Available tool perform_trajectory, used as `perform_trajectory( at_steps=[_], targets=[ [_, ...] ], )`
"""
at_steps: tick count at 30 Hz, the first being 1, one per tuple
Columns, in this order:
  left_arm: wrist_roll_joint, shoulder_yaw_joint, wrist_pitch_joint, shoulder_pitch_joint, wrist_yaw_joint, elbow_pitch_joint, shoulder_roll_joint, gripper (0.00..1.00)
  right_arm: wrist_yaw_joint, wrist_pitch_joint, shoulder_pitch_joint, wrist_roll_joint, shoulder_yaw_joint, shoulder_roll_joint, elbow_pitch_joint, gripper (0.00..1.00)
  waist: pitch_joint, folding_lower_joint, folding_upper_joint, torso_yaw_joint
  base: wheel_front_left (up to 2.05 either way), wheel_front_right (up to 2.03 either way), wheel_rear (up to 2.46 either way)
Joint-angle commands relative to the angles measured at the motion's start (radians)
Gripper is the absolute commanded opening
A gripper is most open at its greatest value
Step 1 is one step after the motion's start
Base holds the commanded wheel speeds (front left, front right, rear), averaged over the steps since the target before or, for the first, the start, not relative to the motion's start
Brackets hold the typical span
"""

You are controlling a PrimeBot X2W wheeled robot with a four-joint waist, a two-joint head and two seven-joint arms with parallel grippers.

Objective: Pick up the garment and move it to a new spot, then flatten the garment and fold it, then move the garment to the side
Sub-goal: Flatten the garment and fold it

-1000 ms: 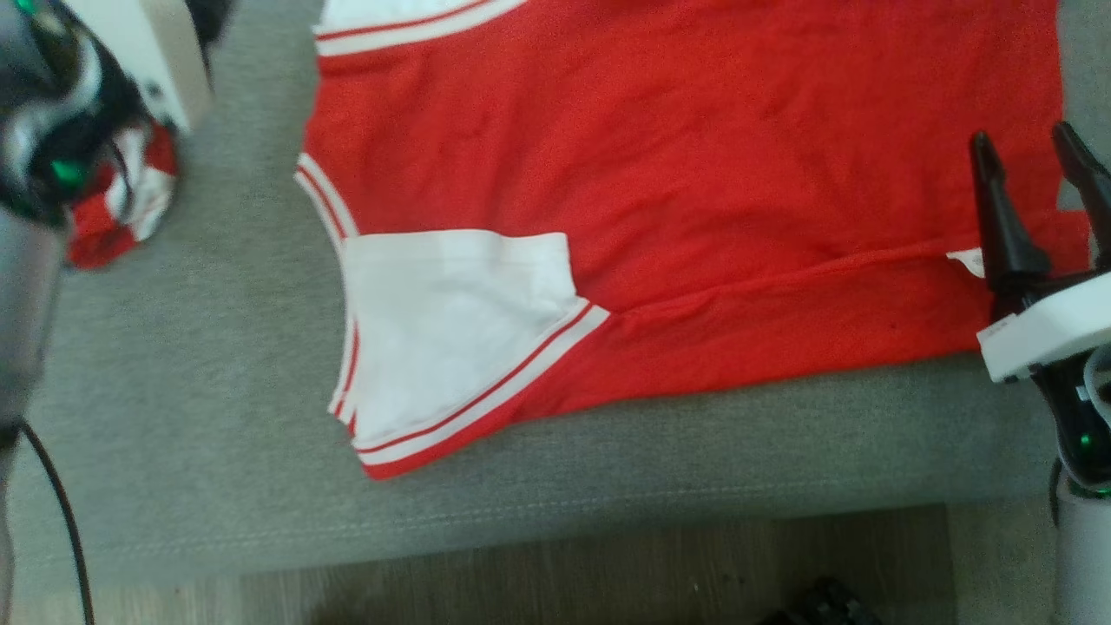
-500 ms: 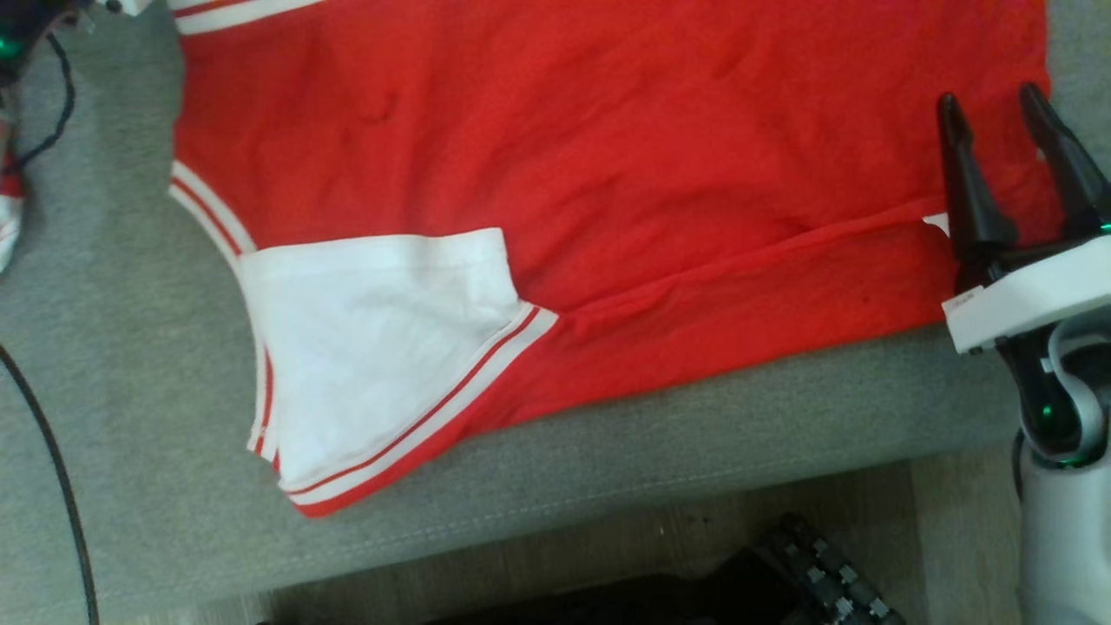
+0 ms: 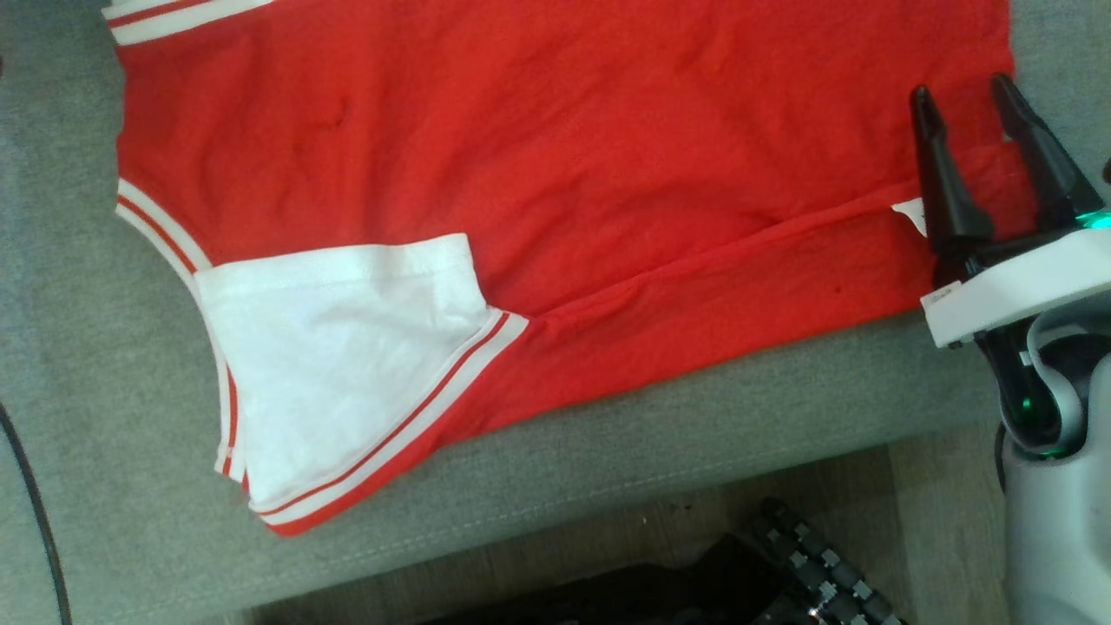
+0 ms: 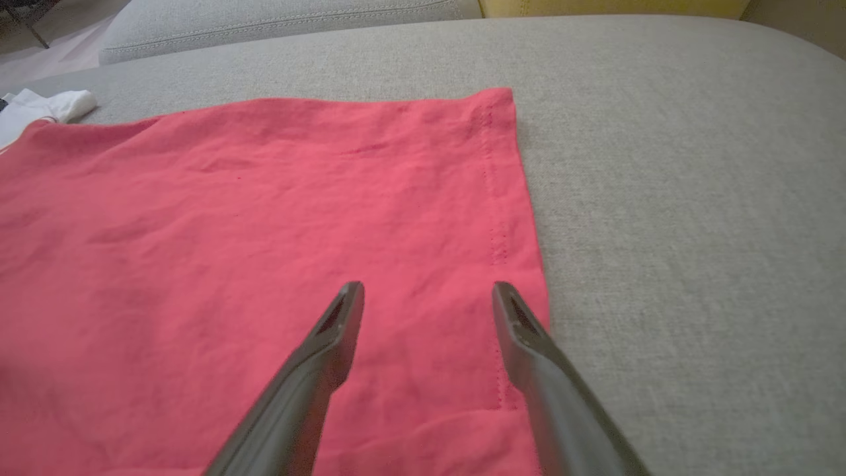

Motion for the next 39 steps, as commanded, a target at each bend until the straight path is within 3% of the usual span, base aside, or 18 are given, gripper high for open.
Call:
perform_trajectory(
  at_steps=[1, 8, 9, 10, 11, 18, 24, 31, 39],
  targets=[
    [-0.015, 0.014, 0.007, -0.045, 0.0, -0.022, 0.041, 1.0, 0.006, -0.008, 0.002, -0.005, 0.009, -0.007, -0.029, 1.0, 0.001, -0.0001, 0.0, -0.001, 0.0, 0.0, 0.0],
    [-0.044, -0.034, 0.036, -0.054, 0.0, -0.012, 0.053, 1.0, 0.006, -0.009, -0.002, -0.006, 0.009, -0.007, -0.031, 1.0, 0.001, -0.0001, 0.0, -0.006, 0.0, 0.0, 0.0],
    [-0.05, -0.042, 0.04, -0.054, 0.0, -0.012, 0.055, 0.88, 0.006, -0.009, -0.003, -0.005, 0.01, -0.008, -0.031, 1.0, 0.001, -0.0001, 0.0, -0.006, 0.0, 0.0, 0.0],
    [-0.057, -0.049, 0.038, -0.055, 0.0, -0.018, 0.057, 0.41, 0.006, -0.008, -0.005, -0.003, 0.012, -0.008, -0.032, 1.0, 0.002, -0.0001, 0.0, -0.007, 0.0, 0.0, 0.0],
    [-0.064, -0.054, 0.029, -0.056, 0.0, -0.024, 0.06, 0.0, 0.006, -0.008, -0.009, -0.001, 0.012, -0.009, -0.033, 1.0, 0.002, -0.0001, 0.0, -0.007, 0.0, 0.0, 0.0],
    [-0.114, -0.092, -0.099, -0.048, 0.0, -0.051, 0.072, 0.0, 0.006, 0.037, -0.124, 0.015, -0.011, 0.003, 0.019, 1.0, -0.023, -0.0001, 0.0, -0.003, 0.0, 0.0, 0.0],
    [-0.151, -0.124, -0.185, -0.038, 0.0, -0.057, 0.077, 0.0, 0.006, 0.211, -0.306, -0.007, -0.042, 0.023, 0.162, 1.0, -0.06, -0.0001, 0.0, 0.007, 0.0, 0.0, 0.0],
    [-0.19, -0.182, -0.21, -0.039, 0.0, -0.074, 0.083, 0.0, 0.006, 0.379, -0.487, -0.121, -0.081, 0.004, 0.372, 1.0, -0.087, -0.0001, 0.0, 0.03, 0.0, 0.0, 0.0],
    [-0.211, -0.245, -0.232, -0.069, 0.0, -0.095, 0.09, 0.0, 0.006, 0.398, -0.634, -0.166, -0.122, -0.008, 0.538, 1.0, -0.081, -0.0001, 0.0, 0.047, 0.0, 0.0, 0.0]
  ],
)
